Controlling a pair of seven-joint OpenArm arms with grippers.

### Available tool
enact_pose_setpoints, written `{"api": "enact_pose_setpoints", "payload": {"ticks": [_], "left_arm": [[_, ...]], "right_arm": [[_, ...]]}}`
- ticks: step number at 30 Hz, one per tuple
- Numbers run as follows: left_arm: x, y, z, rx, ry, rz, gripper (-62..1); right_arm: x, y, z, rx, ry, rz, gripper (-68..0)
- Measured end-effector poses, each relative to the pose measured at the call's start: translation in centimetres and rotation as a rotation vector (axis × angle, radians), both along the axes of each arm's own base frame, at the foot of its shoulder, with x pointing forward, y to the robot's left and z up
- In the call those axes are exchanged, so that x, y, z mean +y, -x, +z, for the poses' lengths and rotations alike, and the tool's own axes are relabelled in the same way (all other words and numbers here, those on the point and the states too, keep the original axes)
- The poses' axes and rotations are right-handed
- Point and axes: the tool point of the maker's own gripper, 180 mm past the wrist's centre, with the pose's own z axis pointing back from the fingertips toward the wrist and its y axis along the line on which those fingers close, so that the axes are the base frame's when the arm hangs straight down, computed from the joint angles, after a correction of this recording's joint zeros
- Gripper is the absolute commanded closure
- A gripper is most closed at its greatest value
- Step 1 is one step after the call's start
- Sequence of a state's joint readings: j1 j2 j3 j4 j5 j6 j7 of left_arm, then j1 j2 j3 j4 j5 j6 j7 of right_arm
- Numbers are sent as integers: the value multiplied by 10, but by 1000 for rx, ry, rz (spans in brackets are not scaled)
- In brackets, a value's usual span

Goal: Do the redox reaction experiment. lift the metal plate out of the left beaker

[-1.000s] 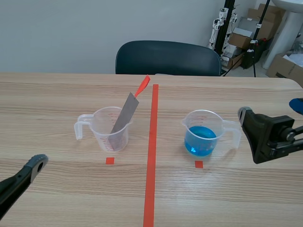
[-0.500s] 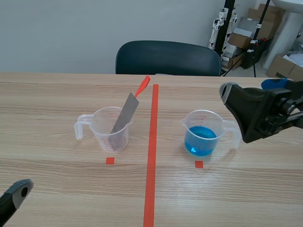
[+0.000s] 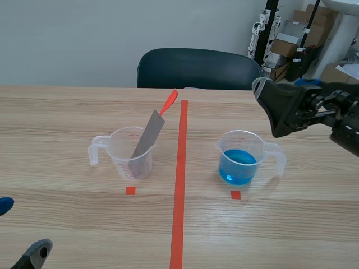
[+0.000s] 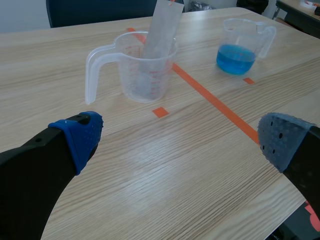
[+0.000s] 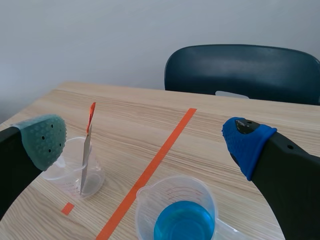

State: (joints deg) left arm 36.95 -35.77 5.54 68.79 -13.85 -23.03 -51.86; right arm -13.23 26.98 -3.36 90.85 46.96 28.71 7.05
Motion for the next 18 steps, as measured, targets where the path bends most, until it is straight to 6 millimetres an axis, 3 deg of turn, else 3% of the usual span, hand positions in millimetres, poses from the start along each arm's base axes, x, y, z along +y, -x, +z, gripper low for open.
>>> {"api": "enact_pose_setpoints", "payload": {"ticks": [5,9,18], "left_arm": [[3,-2,-32,38,23,51,-623],[-16,1,-50,43,20,-6,-623],[-17,-10,-29,-97,103,-5,-623]], "right_arm": [[22,-2,-2,-24,25,54,-679],[31,-14,6,-50,31,44,-679],[61,-18,-4,-29,-31,61,-679]]}}
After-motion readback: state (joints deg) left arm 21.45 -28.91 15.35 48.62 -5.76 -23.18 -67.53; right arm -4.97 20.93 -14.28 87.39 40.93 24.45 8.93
